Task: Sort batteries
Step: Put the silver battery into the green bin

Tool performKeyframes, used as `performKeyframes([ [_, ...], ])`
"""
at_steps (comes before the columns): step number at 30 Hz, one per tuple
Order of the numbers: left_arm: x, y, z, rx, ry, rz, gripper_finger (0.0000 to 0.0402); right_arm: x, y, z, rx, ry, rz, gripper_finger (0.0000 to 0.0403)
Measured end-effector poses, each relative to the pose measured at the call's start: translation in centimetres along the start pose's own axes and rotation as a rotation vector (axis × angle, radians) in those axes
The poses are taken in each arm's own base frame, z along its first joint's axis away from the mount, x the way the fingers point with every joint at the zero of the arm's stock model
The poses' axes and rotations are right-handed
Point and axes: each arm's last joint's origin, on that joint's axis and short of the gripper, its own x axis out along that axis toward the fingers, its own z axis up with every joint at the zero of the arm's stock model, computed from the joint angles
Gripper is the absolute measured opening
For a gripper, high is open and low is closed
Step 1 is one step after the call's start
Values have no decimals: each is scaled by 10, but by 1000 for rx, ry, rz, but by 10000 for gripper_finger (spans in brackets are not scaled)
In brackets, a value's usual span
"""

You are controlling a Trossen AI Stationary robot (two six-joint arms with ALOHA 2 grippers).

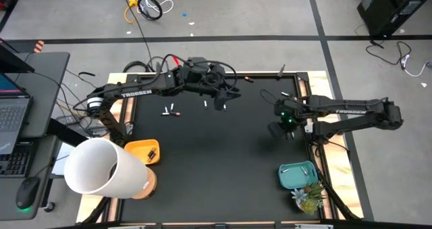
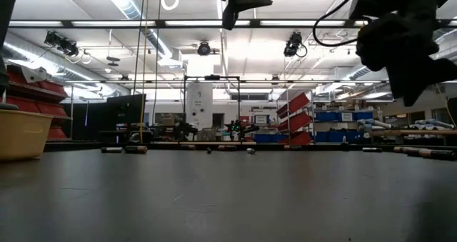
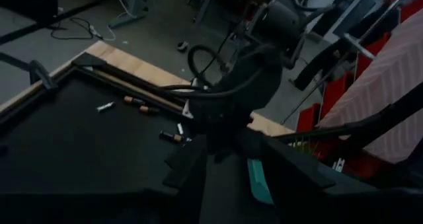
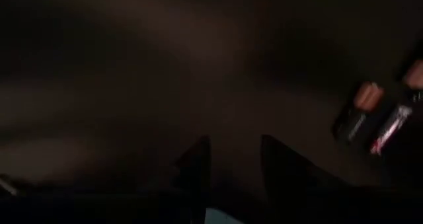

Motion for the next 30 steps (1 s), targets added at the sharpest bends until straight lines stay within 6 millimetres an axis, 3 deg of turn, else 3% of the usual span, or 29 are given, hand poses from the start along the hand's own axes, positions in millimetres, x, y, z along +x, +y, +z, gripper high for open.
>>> performKeyframes([
  [8,7,5,-3,-91,-13,37,156,0,8,20,-33,-115,108,119],
  [19,6,22,1,-172,-61,144,156,-15,-4,58,-68,-308,137,119],
  [25,4,27,3,-178,-115,238,156,-35,-3,88,-160,-419,21,119],
  [30,4,24,10,-161,-175,201,156,-39,-3,115,-180,-348,-107,119],
])
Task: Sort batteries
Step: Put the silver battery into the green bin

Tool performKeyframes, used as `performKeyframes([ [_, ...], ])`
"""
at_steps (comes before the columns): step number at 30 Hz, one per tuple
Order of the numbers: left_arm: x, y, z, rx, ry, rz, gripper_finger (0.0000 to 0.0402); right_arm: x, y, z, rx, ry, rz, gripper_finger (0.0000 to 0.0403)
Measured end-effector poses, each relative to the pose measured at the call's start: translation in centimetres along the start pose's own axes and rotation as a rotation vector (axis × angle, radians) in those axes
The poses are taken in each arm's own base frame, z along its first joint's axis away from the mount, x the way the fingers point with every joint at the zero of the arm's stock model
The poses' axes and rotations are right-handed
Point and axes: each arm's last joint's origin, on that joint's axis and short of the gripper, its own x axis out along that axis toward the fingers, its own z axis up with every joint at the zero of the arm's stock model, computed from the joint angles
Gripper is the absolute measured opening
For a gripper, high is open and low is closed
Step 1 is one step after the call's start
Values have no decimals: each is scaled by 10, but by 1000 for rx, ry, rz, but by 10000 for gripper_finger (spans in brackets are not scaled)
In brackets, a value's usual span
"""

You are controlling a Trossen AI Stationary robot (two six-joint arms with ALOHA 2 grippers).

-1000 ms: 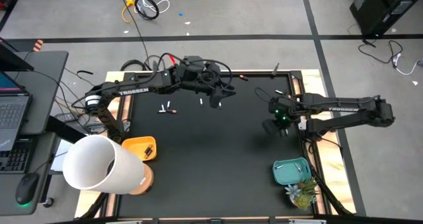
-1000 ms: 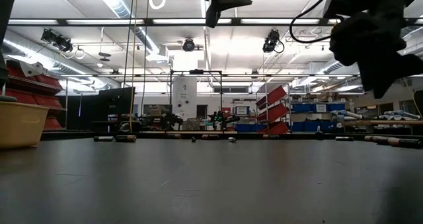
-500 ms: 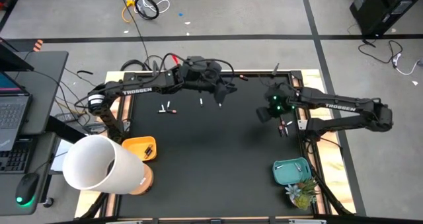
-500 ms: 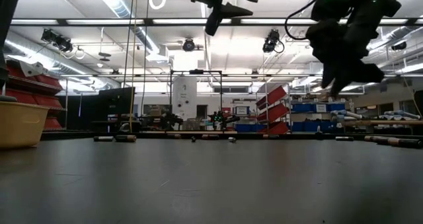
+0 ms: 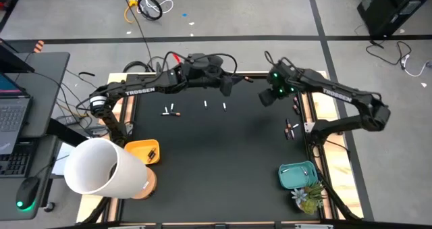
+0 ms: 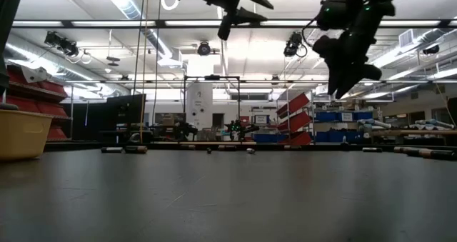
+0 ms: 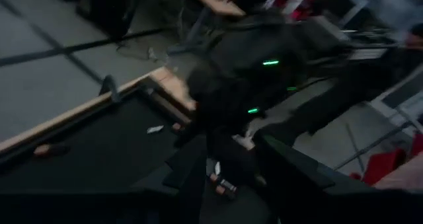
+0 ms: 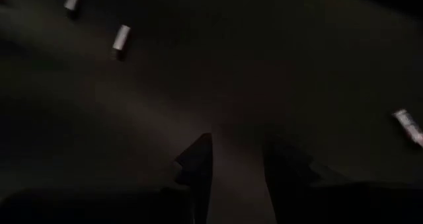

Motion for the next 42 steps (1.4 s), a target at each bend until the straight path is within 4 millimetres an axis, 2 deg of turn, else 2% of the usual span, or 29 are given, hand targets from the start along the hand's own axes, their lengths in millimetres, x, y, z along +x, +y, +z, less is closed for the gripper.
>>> performKeyframes([
  [5,-1,-7,7,85,-49,-108,156,13,5,21,-130,78,-22,119],
  [13,-1,-2,4,88,4,-95,156,41,7,39,-337,284,-96,119],
  [17,0,-2,-1,129,50,-83,156,60,-5,40,-445,408,-204,119],
  [23,-1,-2,-4,147,120,-179,156,80,-28,40,-444,566,-235,140],
  [34,-1,-1,-6,205,138,-182,156,78,-63,45,-353,616,-242,201],
  [42,-1,-1,-5,206,132,-169,156,74,-77,47,-411,644,-326,213],
])
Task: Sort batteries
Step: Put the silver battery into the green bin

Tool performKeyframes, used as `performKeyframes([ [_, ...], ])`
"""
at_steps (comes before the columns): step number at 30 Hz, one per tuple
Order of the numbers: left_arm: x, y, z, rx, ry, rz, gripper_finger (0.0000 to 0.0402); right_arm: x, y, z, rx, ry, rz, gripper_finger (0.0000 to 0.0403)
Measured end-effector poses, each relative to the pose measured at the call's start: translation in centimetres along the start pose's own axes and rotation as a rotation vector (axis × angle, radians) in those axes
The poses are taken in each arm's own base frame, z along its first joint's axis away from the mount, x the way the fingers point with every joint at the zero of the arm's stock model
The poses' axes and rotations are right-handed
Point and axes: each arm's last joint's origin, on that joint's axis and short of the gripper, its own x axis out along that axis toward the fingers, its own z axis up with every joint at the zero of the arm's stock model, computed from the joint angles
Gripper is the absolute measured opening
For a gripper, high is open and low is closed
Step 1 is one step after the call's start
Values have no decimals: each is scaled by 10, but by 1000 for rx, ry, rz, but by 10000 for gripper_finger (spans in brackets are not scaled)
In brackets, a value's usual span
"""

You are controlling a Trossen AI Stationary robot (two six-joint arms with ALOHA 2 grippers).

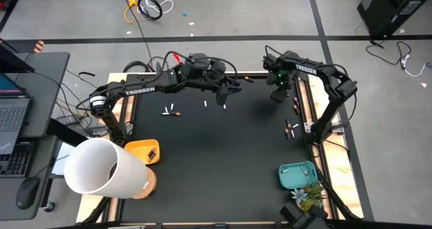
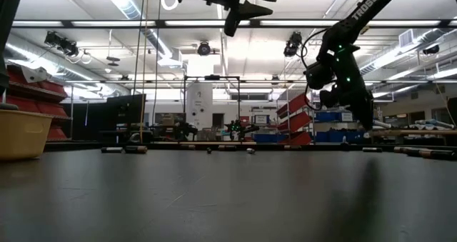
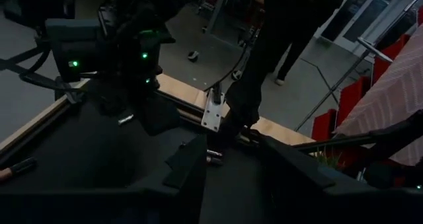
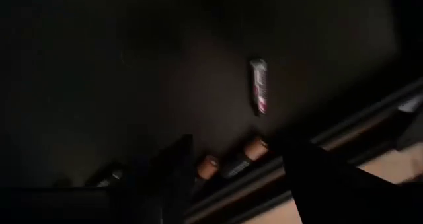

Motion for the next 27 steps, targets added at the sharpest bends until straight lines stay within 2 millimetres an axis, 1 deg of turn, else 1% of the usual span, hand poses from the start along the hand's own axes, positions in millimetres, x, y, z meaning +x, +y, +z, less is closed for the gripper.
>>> performKeyframes([
  [4,0,0,0,0,-7,17,156,-4,8,-2,32,12,46,205],
  [6,0,1,0,-2,-8,23,156,-10,15,0,76,-50,81,198],
  [7,0,1,0,-2,-9,26,156,-15,18,1,101,-114,106,194],
  [10,0,1,0,-10,-8,43,156,-34,25,6,149,-395,196,182],
  [11,0,2,-1,-17,-1,46,156,-41,26,6,168,-487,202,177],
  [13,0,2,-2,-35,11,53,156,-50,27,3,196,-607,191,169],
  [15,0,3,-4,-43,30,65,156,-51,23,-2,243,-636,145,163],
  [17,0,4,-6,-49,48,87,156,-48,17,-7,287,-611,110,159],
  [20,-1,5,-8,-54,62,113,156,-45,13,-16,335,-584,110,154],
  [25,-1,7,-11,-60,81,153,156,-52,22,-33,382,-685,146,151],
  [27,-1,7,-11,-59,79,163,156,-46,24,-40,413,-676,167,151],
])
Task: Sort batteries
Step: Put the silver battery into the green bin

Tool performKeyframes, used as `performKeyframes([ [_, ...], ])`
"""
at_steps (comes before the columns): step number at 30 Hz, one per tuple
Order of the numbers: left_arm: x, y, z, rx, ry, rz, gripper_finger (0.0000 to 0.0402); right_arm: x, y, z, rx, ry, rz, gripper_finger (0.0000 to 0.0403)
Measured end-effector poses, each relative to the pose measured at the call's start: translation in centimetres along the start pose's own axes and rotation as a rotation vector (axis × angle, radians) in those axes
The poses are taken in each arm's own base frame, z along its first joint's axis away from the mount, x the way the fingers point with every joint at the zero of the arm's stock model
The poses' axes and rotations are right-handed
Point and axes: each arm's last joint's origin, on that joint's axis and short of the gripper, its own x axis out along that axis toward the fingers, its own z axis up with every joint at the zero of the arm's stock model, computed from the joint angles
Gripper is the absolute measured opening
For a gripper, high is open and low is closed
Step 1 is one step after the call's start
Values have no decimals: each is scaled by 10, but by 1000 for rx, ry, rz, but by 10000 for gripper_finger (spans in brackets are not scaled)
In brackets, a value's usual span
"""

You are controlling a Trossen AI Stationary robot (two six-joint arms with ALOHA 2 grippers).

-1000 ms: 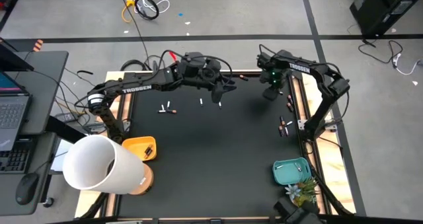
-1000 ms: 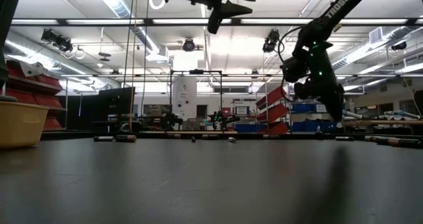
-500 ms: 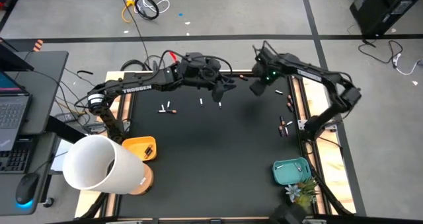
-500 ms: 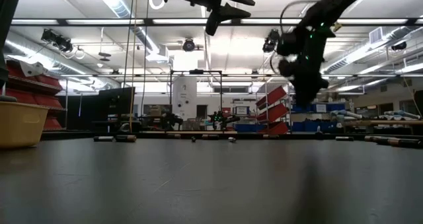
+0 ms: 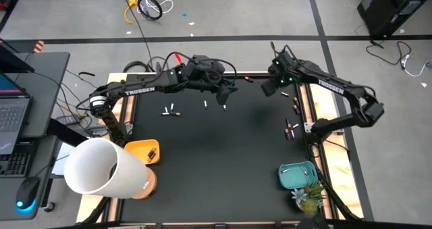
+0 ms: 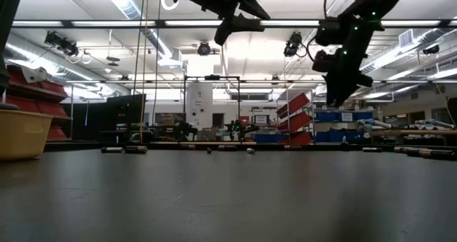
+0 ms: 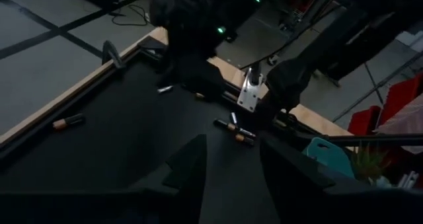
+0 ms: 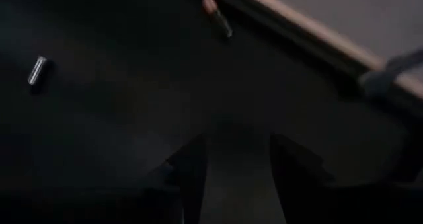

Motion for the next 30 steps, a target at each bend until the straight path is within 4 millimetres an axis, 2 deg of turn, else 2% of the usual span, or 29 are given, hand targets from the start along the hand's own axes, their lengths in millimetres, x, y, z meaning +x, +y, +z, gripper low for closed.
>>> performKeyframes([
  [5,0,0,1,3,-14,8,156,12,-8,-27,67,67,42,151],
  [10,0,0,1,4,-16,7,156,10,8,-42,131,-55,90,151],
  [15,0,0,1,5,-20,16,156,3,18,-43,296,-337,114,150],
  [20,0,-1,0,5,-5,-6,156,7,22,-42,280,-492,188,150],
  [24,0,-1,-2,5,27,-23,156,11,24,-39,260,-496,246,150],
  [30,0,1,-4,19,56,-42,156,23,27,-39,269,-388,327,150],
])
